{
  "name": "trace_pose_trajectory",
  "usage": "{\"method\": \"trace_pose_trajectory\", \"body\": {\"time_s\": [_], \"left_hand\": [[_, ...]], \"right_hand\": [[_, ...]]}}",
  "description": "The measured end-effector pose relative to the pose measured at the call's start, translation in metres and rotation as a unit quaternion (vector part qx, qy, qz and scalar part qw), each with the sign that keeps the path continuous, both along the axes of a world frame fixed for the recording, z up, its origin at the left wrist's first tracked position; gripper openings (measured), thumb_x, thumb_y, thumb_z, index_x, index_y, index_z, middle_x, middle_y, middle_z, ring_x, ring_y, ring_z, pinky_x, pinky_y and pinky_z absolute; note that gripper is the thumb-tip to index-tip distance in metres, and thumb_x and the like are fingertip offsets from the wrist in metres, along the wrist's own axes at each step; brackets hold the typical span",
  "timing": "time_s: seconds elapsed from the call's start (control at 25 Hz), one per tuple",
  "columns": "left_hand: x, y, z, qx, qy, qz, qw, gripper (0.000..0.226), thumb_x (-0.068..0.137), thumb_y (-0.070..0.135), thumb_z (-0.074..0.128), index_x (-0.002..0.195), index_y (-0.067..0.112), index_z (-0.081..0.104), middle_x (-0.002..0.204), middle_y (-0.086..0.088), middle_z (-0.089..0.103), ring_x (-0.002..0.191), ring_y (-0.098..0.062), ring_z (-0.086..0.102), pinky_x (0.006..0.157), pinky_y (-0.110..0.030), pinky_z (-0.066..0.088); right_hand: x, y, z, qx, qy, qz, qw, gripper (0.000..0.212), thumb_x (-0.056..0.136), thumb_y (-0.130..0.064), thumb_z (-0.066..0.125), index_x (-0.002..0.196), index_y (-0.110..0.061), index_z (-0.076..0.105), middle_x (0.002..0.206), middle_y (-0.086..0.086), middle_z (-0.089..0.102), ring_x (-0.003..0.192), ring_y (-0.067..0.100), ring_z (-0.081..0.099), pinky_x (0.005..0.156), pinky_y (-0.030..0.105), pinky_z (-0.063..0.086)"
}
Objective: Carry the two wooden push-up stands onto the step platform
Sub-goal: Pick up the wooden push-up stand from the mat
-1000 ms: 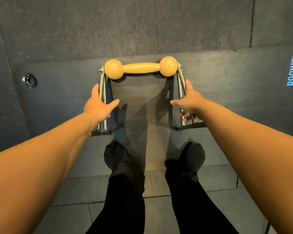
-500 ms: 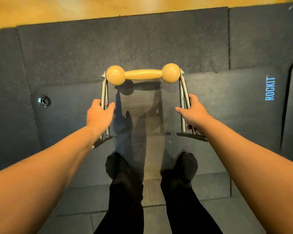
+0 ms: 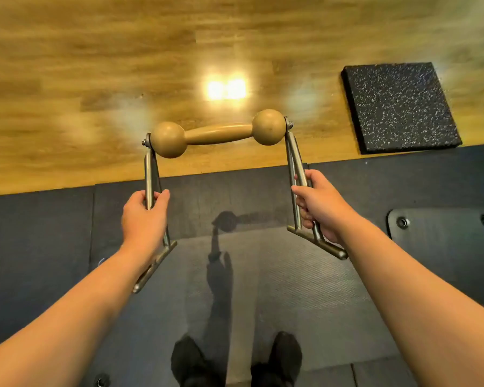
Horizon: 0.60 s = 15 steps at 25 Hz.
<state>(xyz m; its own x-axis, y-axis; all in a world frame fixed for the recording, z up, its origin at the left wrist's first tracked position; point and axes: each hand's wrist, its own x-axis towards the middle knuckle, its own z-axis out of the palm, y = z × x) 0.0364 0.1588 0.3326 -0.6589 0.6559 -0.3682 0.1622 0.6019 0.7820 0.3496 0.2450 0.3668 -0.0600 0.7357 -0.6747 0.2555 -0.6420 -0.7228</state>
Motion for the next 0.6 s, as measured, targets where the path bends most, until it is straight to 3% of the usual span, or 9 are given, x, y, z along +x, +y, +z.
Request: {"method": "trace_pose_trajectory", "body": {"time_s": [0.12,0.24,0.4,0.52,0.6], "left_hand": [[-0.004,0.035,0.1,0.065,-0.037,0.003,0.997,0.029,0.086,0.053,0.065,0.084,0.025,0.06,0.063,0.001,0.047,0.058,-0.025,0.043,0.058,-0.041,0.036],[-0.016,0.071,0.209,0.161,-0.113,-0.029,0.98,0.022,0.092,0.047,0.066,0.084,0.027,0.059,0.055,0.01,0.042,0.047,-0.015,0.036,0.046,-0.029,0.026],[-0.022,0.102,0.361,0.273,-0.134,-0.073,0.95,0.022,0.1,0.033,0.063,0.08,0.027,0.056,0.054,0.009,0.035,0.036,-0.006,0.029,0.035,-0.017,0.021],[-0.025,0.106,0.466,0.345,-0.159,-0.112,0.918,0.01,0.102,0.031,0.06,0.096,0.023,0.058,0.061,0.007,0.037,0.039,-0.005,0.028,0.034,-0.017,0.021],[-0.026,0.107,0.526,0.386,-0.16,-0.141,0.897,0.015,0.105,0.033,0.055,0.109,0.019,0.059,0.063,0.007,0.038,0.04,-0.004,0.028,0.034,-0.017,0.021]], "right_hand": [[-0.003,0.026,0.097,0.06,0.023,-0.021,0.998,0.013,0.102,-0.017,0.051,0.115,-0.022,0.05,0.061,0.0,0.036,0.039,0.012,0.024,0.041,0.023,0.02],[-0.002,0.047,0.202,0.132,0.074,-0.04,0.988,0.012,0.104,-0.017,0.051,0.114,-0.022,0.051,0.059,-0.002,0.034,0.04,0.011,0.021,0.042,0.022,0.016],[-0.002,0.07,0.346,0.244,0.112,-0.03,0.963,0.016,0.106,-0.014,0.049,0.119,-0.023,0.052,0.06,-0.002,0.037,0.04,0.01,0.025,0.037,0.02,0.02],[-0.002,0.073,0.449,0.316,0.115,-0.018,0.942,0.021,0.107,-0.015,0.05,0.126,-0.024,0.052,0.062,-0.003,0.044,0.041,0.008,0.033,0.035,0.023,0.027],[0.001,0.07,0.509,0.359,0.112,-0.02,0.927,0.022,0.107,-0.015,0.05,0.125,-0.025,0.053,0.064,-0.003,0.044,0.042,0.008,0.034,0.035,0.023,0.028]]}}
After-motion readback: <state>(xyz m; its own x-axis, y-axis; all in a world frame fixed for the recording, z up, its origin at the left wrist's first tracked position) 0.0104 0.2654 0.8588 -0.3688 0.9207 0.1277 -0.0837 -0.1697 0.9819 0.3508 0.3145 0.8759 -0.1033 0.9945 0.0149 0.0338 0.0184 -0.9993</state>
